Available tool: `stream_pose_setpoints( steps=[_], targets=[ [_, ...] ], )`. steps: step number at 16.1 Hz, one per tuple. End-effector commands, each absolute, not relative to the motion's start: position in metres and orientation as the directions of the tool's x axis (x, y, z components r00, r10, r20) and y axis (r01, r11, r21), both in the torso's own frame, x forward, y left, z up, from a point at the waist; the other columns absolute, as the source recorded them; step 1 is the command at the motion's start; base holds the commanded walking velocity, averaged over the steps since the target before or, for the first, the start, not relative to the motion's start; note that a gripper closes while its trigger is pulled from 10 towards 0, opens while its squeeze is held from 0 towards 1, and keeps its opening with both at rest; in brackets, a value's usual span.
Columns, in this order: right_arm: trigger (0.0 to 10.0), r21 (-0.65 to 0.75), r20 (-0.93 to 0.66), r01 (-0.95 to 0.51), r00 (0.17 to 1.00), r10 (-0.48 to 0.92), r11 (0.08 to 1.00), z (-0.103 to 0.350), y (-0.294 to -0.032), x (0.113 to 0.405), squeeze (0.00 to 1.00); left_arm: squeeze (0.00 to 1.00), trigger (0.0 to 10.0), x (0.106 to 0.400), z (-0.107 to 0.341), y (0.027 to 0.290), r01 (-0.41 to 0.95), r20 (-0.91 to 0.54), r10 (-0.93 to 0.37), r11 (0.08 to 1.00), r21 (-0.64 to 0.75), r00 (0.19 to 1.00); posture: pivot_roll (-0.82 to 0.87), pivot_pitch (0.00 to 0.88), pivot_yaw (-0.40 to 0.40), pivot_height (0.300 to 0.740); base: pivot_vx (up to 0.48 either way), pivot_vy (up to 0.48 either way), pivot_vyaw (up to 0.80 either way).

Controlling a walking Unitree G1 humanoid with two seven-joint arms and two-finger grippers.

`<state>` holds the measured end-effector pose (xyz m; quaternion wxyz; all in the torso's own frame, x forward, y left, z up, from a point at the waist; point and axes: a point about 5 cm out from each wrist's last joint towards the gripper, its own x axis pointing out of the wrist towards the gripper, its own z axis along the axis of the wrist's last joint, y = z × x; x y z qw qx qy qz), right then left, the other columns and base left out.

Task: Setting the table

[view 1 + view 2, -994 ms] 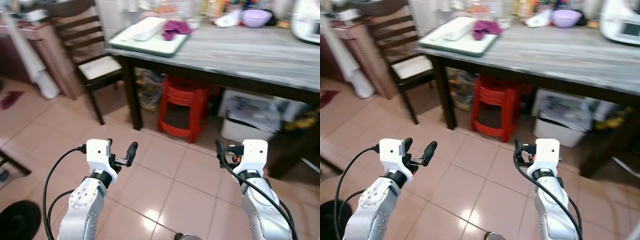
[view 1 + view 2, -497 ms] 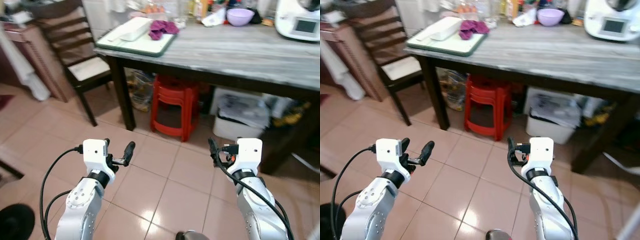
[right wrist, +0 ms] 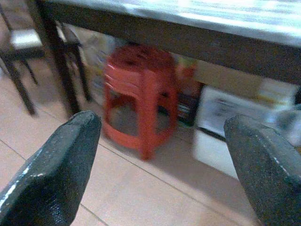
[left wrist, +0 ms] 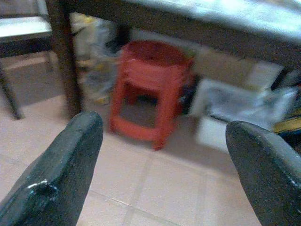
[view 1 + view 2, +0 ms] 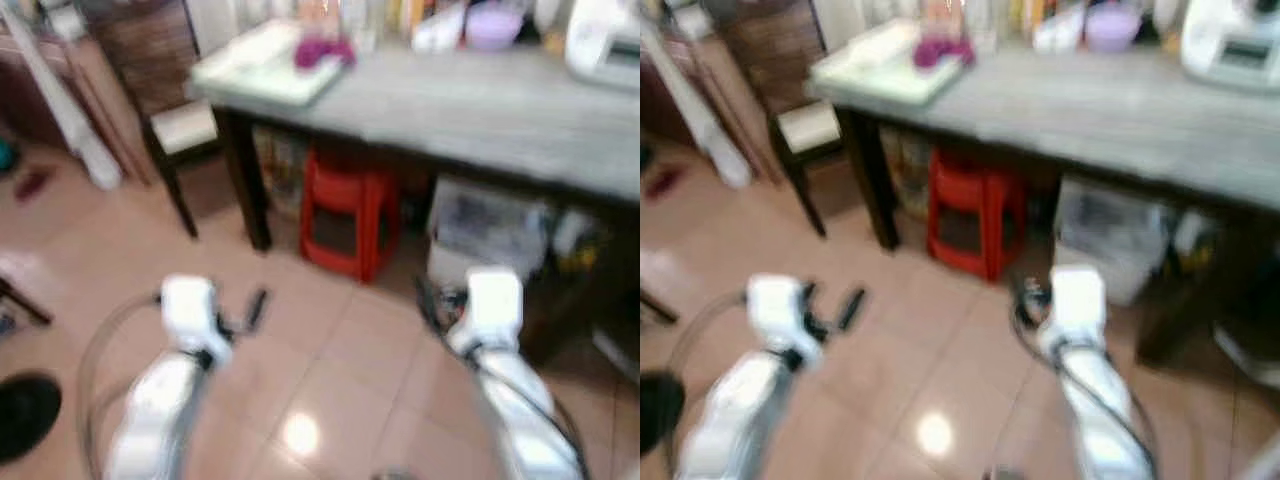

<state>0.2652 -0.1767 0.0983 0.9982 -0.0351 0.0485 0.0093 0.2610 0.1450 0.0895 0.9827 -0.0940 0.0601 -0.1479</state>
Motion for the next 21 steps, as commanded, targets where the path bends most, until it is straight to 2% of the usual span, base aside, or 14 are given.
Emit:
stream_pose_setpoints(
  steps=[1,7,17,21],
  targets=[
    [10.0,-0.026,-0.070,-0.028,0.997,0.026,0.999,0.105,-0.175,0.264,0.00,0.00,10.0,0.261,0.091,0.154,0.265,-0.094,-0.285,0.947,-0.181,0.954,-0.13,0.094,0.062,0.740,0.000,-0.371,0.00],
    [10.0,-0.008,-0.035,-0.039,0.999,0.039,0.999,0.115,-0.173,0.264,0.00,0.00,10.0,0.263,0.089,0.156,0.224,-0.102,-0.251,0.950,-0.219,0.963,-0.14,0.096,0.054,0.740,0.000,-0.061,0.00],
    [10.0,-0.014,-0.015,-0.040,0.999,0.040,0.999,0.124,-0.171,0.264,0.00,0.00,10.0,0.266,0.101,0.149,0.276,-0.044,-0.293,0.936,-0.220,0.955,-0.14,0.098,0.055,0.740,0.000,0.000,-0.77],
    [10.0,-0.008,-0.007,-0.043,0.999,0.043,0.999,0.126,-0.170,0.265,0.00,0.00,10.0,0.266,0.101,0.150,0.272,-0.046,-0.290,0.935,-0.228,0.956,-0.14,0.101,0.053,0.740,0.000,-0.343,-0.66]
  ],
)
